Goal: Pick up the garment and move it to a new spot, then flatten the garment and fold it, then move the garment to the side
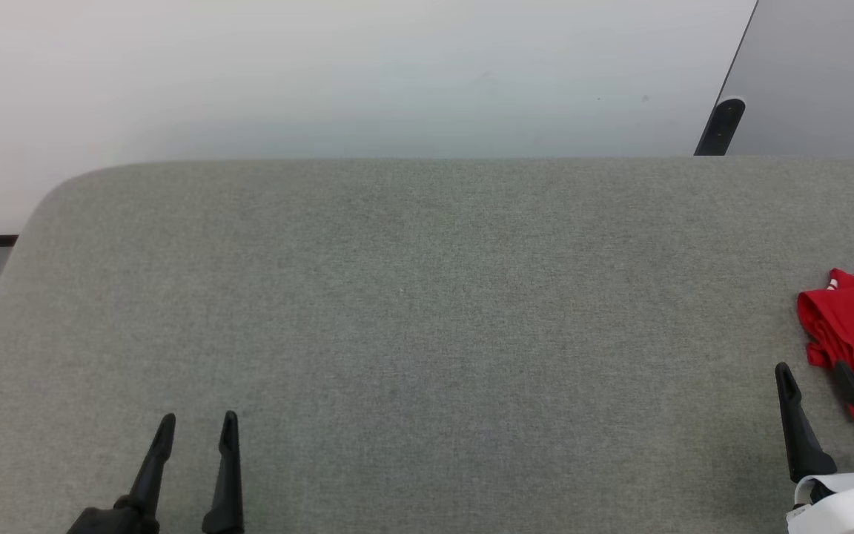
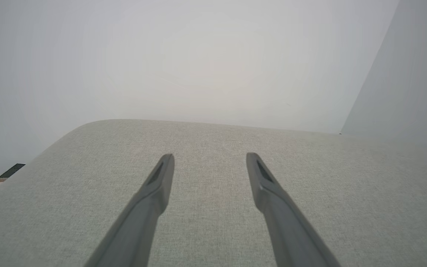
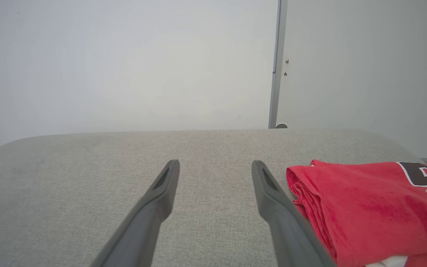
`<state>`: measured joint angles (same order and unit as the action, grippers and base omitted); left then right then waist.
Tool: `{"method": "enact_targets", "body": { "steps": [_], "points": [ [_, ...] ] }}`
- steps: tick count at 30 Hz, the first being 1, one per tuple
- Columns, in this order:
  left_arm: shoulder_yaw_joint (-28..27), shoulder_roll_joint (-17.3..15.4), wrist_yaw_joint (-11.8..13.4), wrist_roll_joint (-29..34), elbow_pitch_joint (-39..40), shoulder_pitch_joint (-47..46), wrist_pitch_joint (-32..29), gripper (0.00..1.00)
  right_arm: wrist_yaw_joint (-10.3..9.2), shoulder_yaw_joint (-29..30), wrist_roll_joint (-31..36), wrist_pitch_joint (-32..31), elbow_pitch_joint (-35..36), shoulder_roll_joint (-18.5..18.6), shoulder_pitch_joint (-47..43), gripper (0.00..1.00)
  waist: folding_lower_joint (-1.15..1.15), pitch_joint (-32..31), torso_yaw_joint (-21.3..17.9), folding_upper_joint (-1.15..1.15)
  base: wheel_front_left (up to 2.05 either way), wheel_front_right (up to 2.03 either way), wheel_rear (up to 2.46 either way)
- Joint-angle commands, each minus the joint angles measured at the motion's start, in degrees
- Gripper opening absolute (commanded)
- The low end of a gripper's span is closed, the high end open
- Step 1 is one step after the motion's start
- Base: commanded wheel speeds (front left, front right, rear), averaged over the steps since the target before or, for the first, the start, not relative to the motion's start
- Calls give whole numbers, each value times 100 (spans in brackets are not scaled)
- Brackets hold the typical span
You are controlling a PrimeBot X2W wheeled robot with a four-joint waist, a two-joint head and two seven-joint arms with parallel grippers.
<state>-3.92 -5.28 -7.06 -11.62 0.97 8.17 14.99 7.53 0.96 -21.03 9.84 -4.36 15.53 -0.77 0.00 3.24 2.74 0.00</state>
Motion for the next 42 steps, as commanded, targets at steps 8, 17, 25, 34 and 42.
{"method": "enact_targets", "body": {
  "steps": [8,17,25,34,42],
  "points": [
    [38,14,-34,-59,-61,-61,22,100,-9,67,26,-58,124,-95,-118,100,0,-13,-5,0,0,0,0],
    [50,54,-6,-140,-309,35,-36,0,0,22,-11,-69,-42,-216,-133,0,0,-22,-14,0,0,0,0],
    [63,36,-2,-1064,-420,-120,-230,0,-1,71,-811,-233,-137,-323,-40,0,0,-40,-31,0,0,0,0],
    [72,21,-12,-1989,-577,-301,-434,0,-1,127,-1614,-403,-241,-432,65,0,0,-61,-49,0,0,0,0],
    [73,15,-19,-2732,-696,-441,-601,0,-2,173,-2261,-540,-323,-523,145,0,0,-79,-66,0,0,0,0]
  ]
}}
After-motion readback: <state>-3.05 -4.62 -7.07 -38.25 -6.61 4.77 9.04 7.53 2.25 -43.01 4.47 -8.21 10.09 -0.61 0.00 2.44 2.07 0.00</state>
